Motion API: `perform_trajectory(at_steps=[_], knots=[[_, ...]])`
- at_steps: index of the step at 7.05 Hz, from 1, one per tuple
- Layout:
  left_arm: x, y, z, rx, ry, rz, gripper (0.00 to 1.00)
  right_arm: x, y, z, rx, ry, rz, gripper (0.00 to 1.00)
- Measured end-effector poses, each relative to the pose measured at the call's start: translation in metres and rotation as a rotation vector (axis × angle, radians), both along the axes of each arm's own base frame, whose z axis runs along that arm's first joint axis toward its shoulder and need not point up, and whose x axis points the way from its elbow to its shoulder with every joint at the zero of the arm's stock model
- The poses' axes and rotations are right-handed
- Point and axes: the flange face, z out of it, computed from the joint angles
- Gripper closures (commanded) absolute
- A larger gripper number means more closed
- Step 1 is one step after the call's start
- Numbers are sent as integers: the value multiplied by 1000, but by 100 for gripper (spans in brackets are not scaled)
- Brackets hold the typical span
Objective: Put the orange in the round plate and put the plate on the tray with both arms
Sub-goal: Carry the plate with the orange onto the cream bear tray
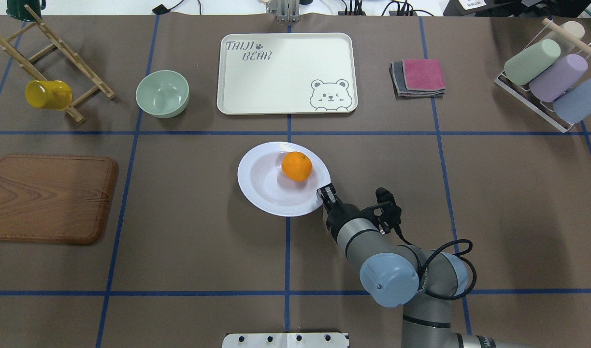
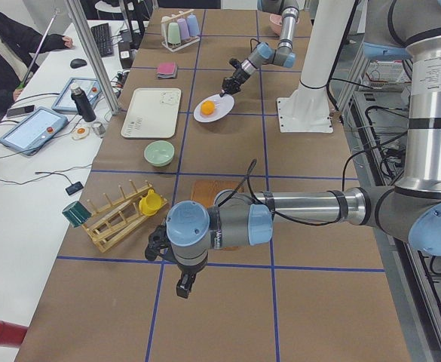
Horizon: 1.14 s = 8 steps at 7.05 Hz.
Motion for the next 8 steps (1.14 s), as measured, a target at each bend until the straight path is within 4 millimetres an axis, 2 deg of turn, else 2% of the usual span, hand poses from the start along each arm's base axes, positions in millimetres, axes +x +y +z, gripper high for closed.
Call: perform_trajectory(at_steps=[2, 5, 7, 8], knots=[[0, 0, 0, 1, 0, 0, 1, 15, -6, -8, 70, -53, 77, 100], [0, 0, -1, 2, 11, -2, 1, 28, -18, -16, 143, -18, 208, 100], [1, 0, -1, 3, 13, -2, 1, 35, -48, -27, 145, -23, 274, 100], [0, 0, -1, 4, 14, -2, 1, 32, -73, -30, 134, -22, 312, 100]])
